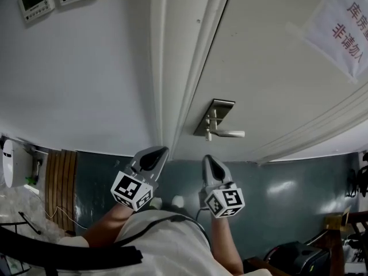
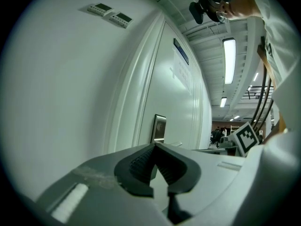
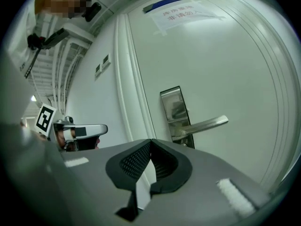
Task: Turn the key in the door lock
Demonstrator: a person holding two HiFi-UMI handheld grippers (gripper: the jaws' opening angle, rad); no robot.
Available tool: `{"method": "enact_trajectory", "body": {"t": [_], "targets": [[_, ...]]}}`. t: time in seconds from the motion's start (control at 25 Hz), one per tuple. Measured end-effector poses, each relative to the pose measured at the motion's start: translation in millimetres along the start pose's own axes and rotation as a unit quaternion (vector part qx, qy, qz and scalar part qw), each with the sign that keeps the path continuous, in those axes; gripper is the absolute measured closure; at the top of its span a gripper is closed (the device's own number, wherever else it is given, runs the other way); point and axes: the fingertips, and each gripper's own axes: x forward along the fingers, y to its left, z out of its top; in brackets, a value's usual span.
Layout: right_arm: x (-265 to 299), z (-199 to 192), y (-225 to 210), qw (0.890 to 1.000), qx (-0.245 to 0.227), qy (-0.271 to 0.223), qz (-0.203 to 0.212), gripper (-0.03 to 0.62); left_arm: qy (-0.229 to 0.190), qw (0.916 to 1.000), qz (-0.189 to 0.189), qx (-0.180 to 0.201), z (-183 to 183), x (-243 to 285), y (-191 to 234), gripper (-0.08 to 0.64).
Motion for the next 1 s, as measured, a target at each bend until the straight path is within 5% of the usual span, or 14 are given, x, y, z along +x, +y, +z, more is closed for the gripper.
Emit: {"method": "enact_trajectory", "body": {"t": [0.2,0.48,0.72,1.0], "targets": [[7,-18,-27,0.996,0.083,-0.009,0.014,0.583,0.001,0.9999,0.013,0.002,-2,5,-5,0.556],[32,-40,-53,0.974,0.221,-0.018,0.044,0.560,0.006,0.9996,0.027,0.004,-4,8,-10,0.555],[49,-57,-83,0.926,0.374,-0.041,0.026,0.482,0.009,0.9991,0.041,0.009,-6,4,-10,0.556],[66,-63,-101,0.916,0.398,-0.051,0.023,0.462,0.010,0.9980,0.061,0.014,-7,-4,-4,0.555]]}}
